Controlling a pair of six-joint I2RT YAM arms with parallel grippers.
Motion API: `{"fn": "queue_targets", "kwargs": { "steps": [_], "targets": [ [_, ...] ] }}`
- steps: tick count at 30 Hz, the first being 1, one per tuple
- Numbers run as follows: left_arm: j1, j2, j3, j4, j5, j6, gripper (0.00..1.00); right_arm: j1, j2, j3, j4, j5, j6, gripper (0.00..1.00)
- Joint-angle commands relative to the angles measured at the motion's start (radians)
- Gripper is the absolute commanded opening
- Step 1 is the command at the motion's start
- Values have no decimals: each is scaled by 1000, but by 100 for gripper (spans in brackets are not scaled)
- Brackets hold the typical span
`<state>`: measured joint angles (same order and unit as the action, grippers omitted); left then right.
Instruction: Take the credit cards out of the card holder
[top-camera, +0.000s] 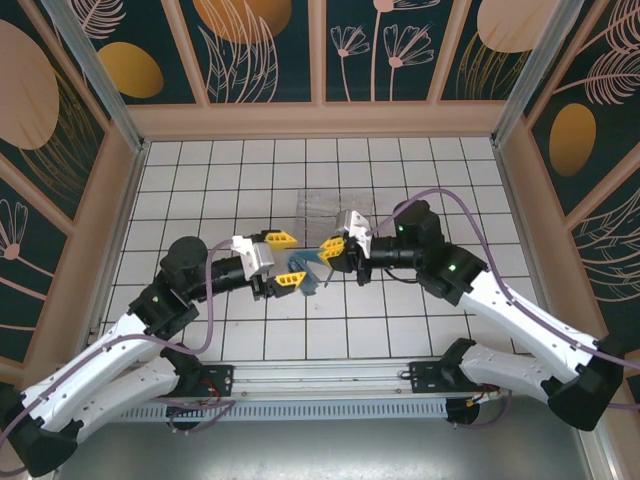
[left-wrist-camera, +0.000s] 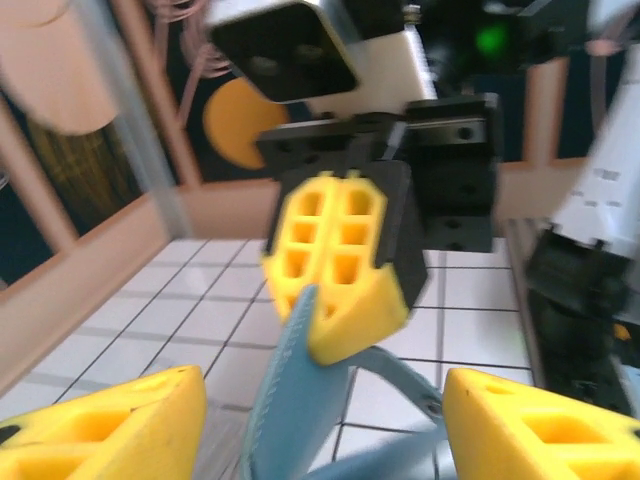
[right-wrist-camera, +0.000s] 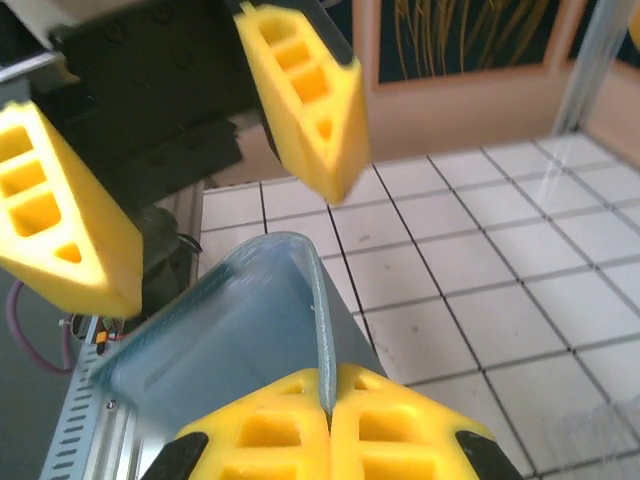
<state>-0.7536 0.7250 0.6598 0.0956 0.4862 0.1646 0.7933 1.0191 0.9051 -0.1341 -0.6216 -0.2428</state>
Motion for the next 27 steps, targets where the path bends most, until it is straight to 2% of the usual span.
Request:
{"fn": "queue_targets", "kwargs": {
  "steps": [1, 10, 13, 19, 23, 27],
  "targets": [
    [-1, -38, -37, 45, -236, -134, 66, -18, 28, -39, 34, 12, 170, 0],
    [0, -1, -79, 38, -524, -263, 69, -25, 149, -149, 194, -27, 448, 0],
    [0, 27, -81, 34, -583, -309, 71, -36, 205, -172, 264, -30, 580, 0],
    [23, 119, -65, -7, -604, -432, 72, -55, 347, -150, 285, -106, 690, 0],
    [72, 185, -68, -15, -503, -516, 70, -59, 345, -187, 310, -106, 635, 0],
    [111, 210, -98, 27, -379, -552, 66, -103, 304, -230, 306, -124, 552, 0]
  ]
}}
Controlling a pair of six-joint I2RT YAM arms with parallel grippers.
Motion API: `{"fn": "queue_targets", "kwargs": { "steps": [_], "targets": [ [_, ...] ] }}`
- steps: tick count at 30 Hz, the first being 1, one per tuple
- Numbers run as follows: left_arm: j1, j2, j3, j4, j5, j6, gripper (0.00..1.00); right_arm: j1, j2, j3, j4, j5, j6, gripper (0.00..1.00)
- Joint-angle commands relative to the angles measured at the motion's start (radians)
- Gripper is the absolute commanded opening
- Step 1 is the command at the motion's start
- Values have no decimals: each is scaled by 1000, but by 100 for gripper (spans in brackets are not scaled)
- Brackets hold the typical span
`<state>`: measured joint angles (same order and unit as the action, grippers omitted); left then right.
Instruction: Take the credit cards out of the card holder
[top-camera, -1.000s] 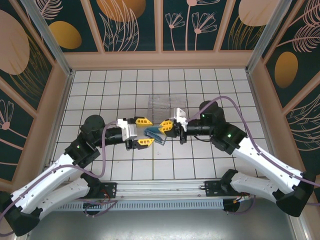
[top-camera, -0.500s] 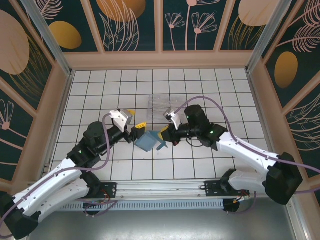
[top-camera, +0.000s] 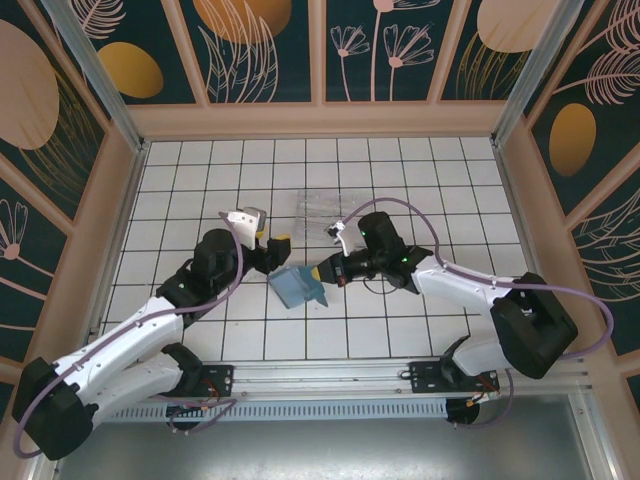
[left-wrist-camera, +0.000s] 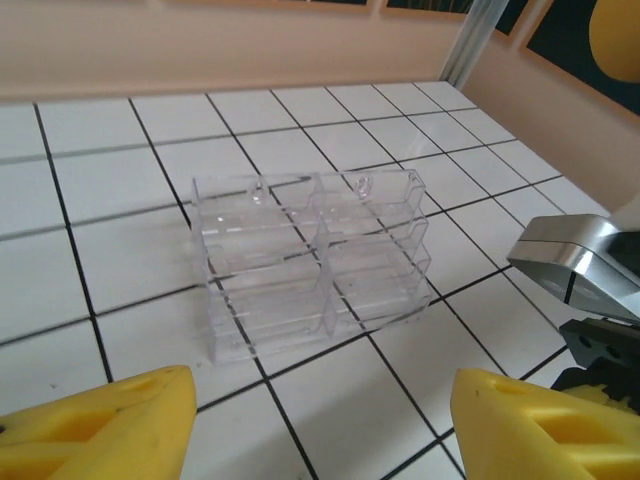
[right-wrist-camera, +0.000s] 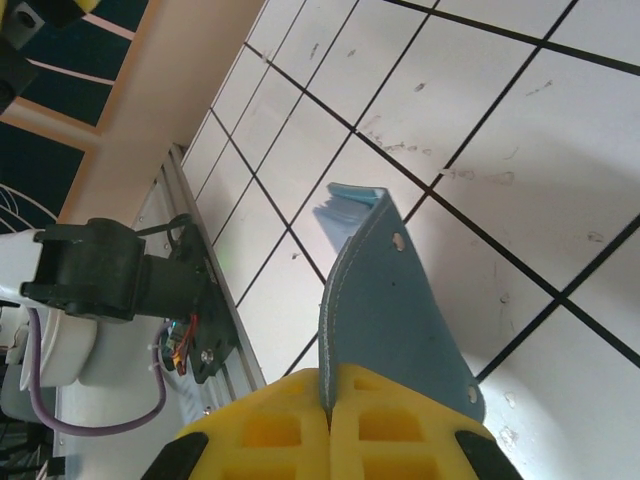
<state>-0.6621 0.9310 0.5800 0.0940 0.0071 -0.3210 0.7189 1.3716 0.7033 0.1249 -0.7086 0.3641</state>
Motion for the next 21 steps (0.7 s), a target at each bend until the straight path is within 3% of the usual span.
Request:
{"fn": "queue_targets", "kwargs": {
  "steps": [1, 6, 15, 21],
  "targets": [
    [30, 7, -29, 45, 128, -73, 65, -42, -66, -42, 42, -37, -84, 0],
    [76, 58, -66, 96, 283, -97, 54, -114, -129, -104, 0, -49, -198, 0],
    [78, 54, -167, 282, 501, -53, 35, -129, -436, -323, 193, -76, -431, 0],
    [78, -43, -206, 347, 553, 22, 35, -138, -584, -372, 274, -39, -454, 0]
  ]
}}
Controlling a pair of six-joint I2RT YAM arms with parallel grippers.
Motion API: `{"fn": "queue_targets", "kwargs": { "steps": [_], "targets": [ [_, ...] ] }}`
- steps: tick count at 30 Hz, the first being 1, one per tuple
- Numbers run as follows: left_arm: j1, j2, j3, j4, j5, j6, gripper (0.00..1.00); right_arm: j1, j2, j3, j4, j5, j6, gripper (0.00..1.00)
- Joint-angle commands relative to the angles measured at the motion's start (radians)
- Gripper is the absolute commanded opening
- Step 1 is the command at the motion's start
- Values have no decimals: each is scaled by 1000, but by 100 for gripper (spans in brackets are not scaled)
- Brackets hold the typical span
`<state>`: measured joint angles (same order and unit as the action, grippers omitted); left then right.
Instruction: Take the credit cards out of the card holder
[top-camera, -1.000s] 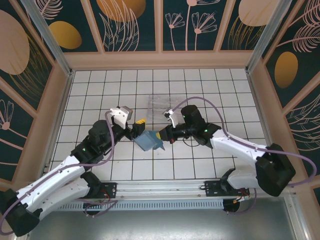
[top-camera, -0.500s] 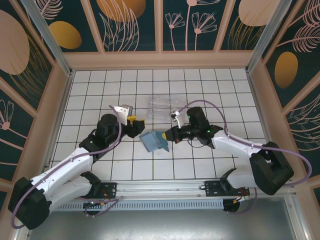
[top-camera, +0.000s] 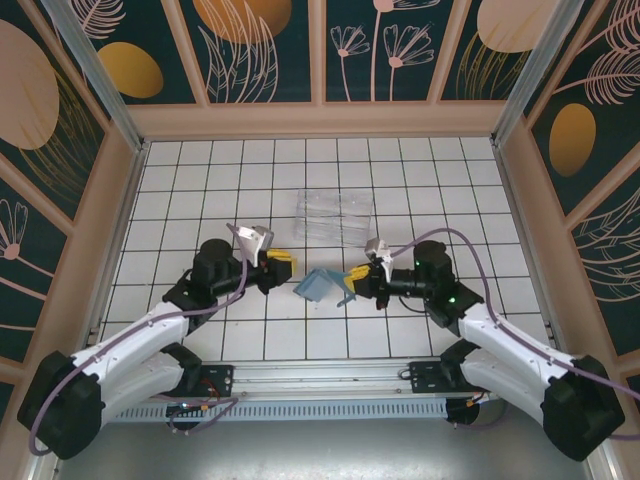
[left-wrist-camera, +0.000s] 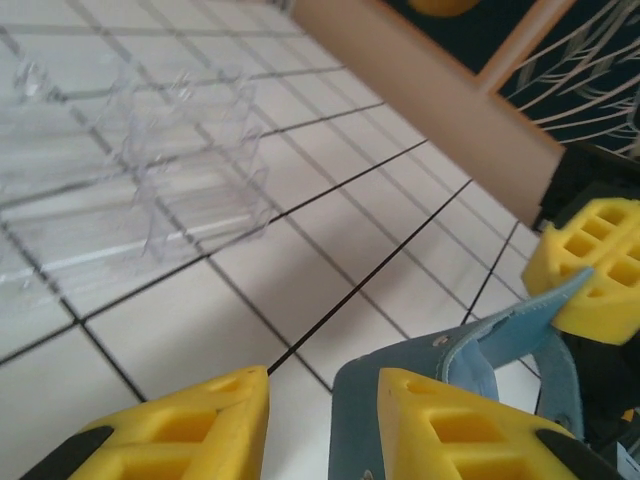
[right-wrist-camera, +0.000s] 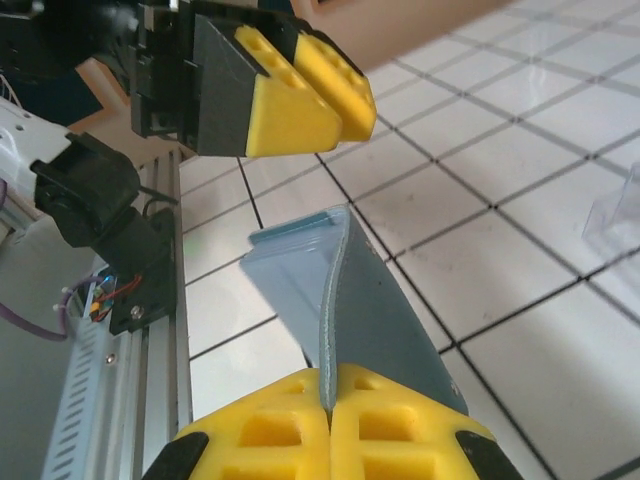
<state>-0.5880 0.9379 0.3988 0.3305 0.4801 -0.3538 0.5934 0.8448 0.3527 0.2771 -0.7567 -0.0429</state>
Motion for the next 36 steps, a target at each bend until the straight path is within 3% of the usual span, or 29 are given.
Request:
{"fn": "queue_targets", "kwargs": {
  "steps": [1, 7, 12, 20, 29, 36],
  "targets": [
    [3, -70, -35, 141, 99, 55, 36, -17, -77, -32, 146, 6, -37, 0],
    [-9, -150, -68, 267, 180, 50, 44, -31, -102, -1, 171, 9, 60, 0],
    [-74, -165, -36, 181, 112, 157, 52, -31, -78, 31, 230, 6, 175, 0],
    [-127, -139, 3, 138, 128, 228, 58, -32, -46, 97, 278, -16, 264, 0],
    [-127, -187, -10, 119, 61, 259, 38, -31, -65, 131, 282, -45, 278, 0],
    [-127, -196, -6, 112, 43, 268, 33, -30, -67, 146, 270, -75, 273, 0]
  ]
}}
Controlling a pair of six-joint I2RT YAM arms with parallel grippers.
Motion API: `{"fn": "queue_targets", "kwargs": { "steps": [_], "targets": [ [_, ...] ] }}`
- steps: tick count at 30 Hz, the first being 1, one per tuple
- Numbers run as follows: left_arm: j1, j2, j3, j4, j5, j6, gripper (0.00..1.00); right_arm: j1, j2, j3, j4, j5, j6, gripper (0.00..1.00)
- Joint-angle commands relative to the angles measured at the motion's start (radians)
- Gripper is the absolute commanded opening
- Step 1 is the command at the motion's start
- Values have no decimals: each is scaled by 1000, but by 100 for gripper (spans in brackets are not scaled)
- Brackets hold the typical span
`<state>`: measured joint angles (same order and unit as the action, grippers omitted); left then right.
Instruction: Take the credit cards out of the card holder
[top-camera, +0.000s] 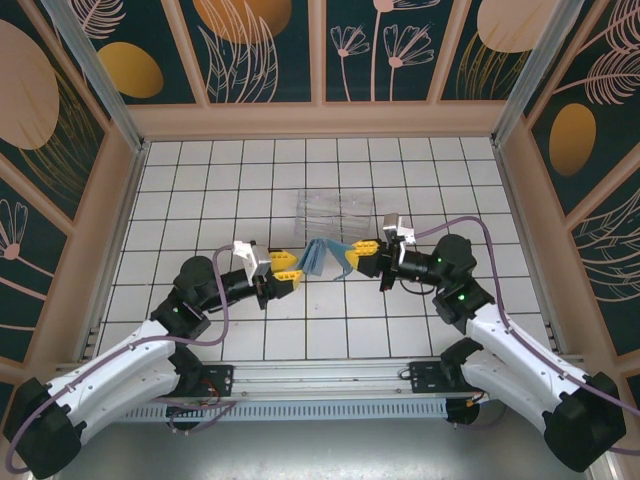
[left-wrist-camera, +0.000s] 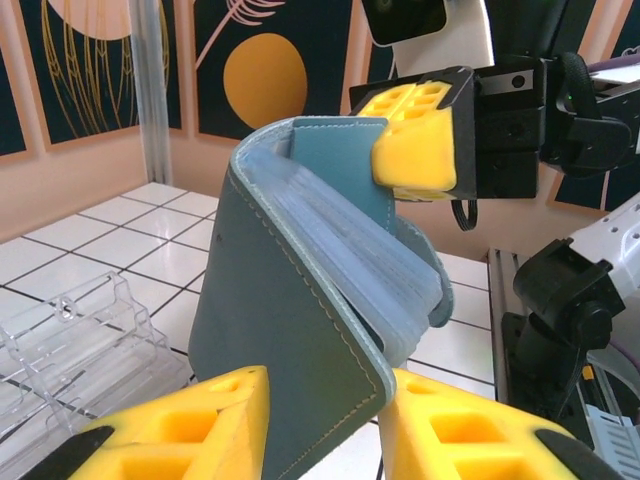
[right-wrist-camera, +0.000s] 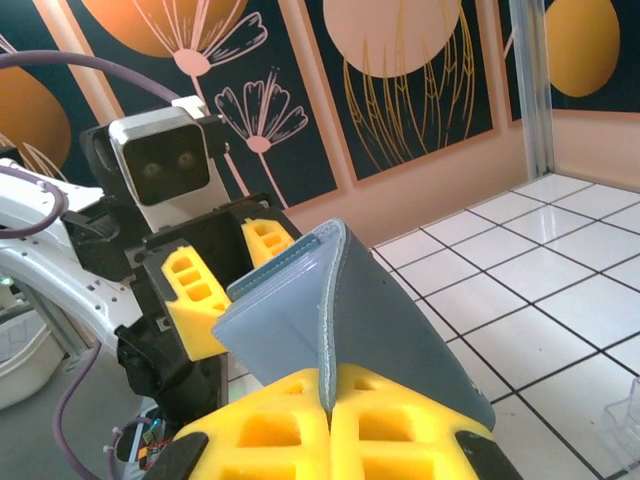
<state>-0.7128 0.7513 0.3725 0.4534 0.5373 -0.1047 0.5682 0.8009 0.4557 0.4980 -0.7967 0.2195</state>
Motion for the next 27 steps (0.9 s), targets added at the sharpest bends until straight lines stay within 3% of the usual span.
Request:
{"fn": "queue_targets", "kwargs": {
  "steps": [1, 9, 16, 23, 27],
  "targets": [
    [-2, -11, 22, -13, -23, 20, 32, -5, -26, 44, 49, -38, 10, 0],
    [-2, -31, 29, -18, -108, 44, 21, -2, -34, 32, 93, -93, 29, 0],
    [-3, 10, 82, -74, -42, 108, 20, 18, -17, 31, 105, -133, 29, 0],
    [-3, 36, 172, -225, -63, 196, 0, 25, -31, 50, -68, -77, -93, 0],
    [-2, 49, 239, -370, -104, 269, 0, 24, -34, 69, -197, 0, -171, 4]
  ]
}}
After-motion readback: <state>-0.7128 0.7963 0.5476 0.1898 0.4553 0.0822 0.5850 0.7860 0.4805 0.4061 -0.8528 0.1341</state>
